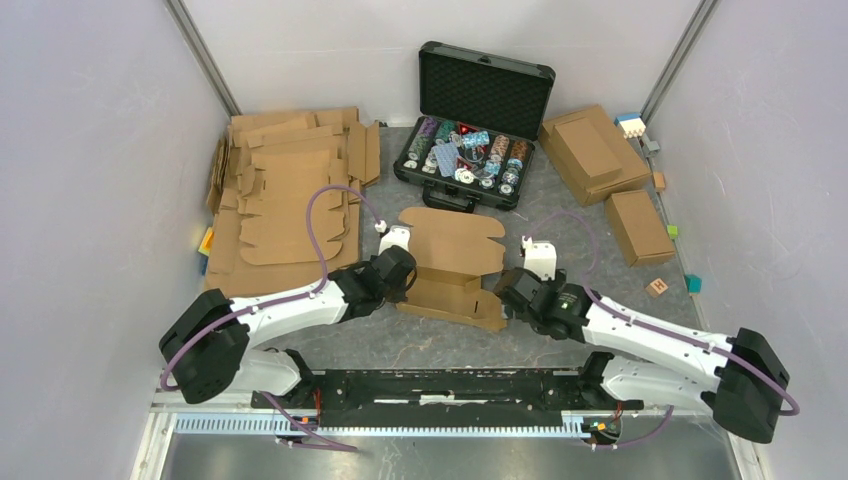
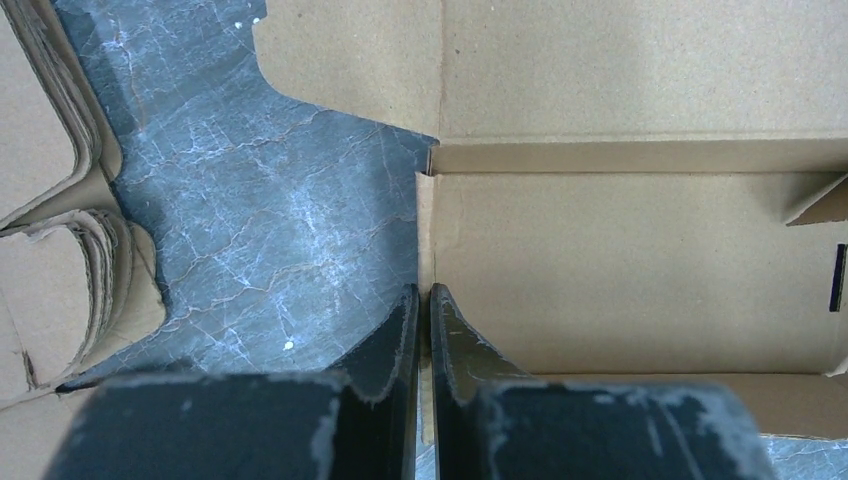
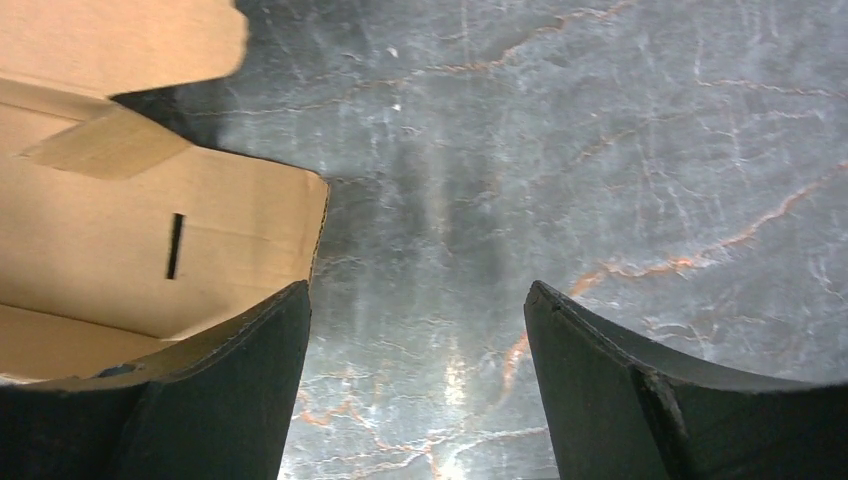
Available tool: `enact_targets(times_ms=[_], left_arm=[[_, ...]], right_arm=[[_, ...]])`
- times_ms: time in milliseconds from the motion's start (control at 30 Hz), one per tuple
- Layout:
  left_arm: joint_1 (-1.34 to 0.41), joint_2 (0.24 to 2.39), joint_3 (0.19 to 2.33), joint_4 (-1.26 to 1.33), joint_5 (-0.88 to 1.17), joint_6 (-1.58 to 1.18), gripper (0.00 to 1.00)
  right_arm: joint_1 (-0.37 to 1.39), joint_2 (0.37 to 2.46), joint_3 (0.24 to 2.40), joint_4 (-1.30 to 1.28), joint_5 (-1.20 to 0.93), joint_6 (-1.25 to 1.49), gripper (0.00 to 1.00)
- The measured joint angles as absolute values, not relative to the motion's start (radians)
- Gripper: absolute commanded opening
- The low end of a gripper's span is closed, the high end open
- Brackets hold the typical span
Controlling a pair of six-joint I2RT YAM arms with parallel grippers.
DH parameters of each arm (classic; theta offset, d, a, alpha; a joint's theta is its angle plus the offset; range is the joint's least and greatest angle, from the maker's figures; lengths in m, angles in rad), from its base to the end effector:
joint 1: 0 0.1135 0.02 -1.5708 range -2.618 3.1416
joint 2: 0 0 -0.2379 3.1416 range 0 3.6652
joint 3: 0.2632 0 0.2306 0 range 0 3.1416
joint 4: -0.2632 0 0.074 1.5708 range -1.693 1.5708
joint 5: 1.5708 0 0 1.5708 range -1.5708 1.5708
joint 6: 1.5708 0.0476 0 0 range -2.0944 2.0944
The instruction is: Fold the paper box
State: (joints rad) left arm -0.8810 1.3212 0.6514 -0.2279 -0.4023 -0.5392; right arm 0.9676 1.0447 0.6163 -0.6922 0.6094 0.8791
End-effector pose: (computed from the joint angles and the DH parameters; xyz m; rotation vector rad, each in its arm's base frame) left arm 0.1712 -0.1783 0.1607 0.2370 2.3690 -0.1744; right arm 0.1229 0.1305 0.1795 0.0664 2.4005 -0.0169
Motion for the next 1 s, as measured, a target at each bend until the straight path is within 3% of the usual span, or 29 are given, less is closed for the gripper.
enact_targets(times_ms=[233, 400, 500, 600, 767, 1000], left_arm=[[-0.881, 1.321, 0.651, -0.233, -0.421, -0.54, 0.02], [-0.881, 1.321, 0.651, -0.235, -0.432, -0.54, 0.02], [-0.881, 1.321, 0.651, -0.237, -0.44, -0.54, 0.02], [-0.881, 1.321, 0.651, -0.238, -0.443, -0.539, 0.02], [-0.881, 1.321, 0.651, -0.238, -0.444, -0.54, 0.02], [-0.881, 1.317, 0.651, -0.243, -0.444, -0.539, 0.02]], right_arm=[[0.954, 0.987, 0.571, -0.725, 0.611, 0.854, 0.84], [0.953, 0.838, 0.487, -0.568, 0.456, 0.702, 0.86], [0.953, 0.739, 0.434, -0.462, 0.339, 0.628, 0.82], [0.953, 0.715, 0.428, -0.4, 0.252, 0.574, 0.61], [0.954, 0.758, 0.427, -0.343, 0.119, 0.517, 0.0], [0.979, 0.818, 0.403, -0.29, 0.014, 0.523, 0.0]])
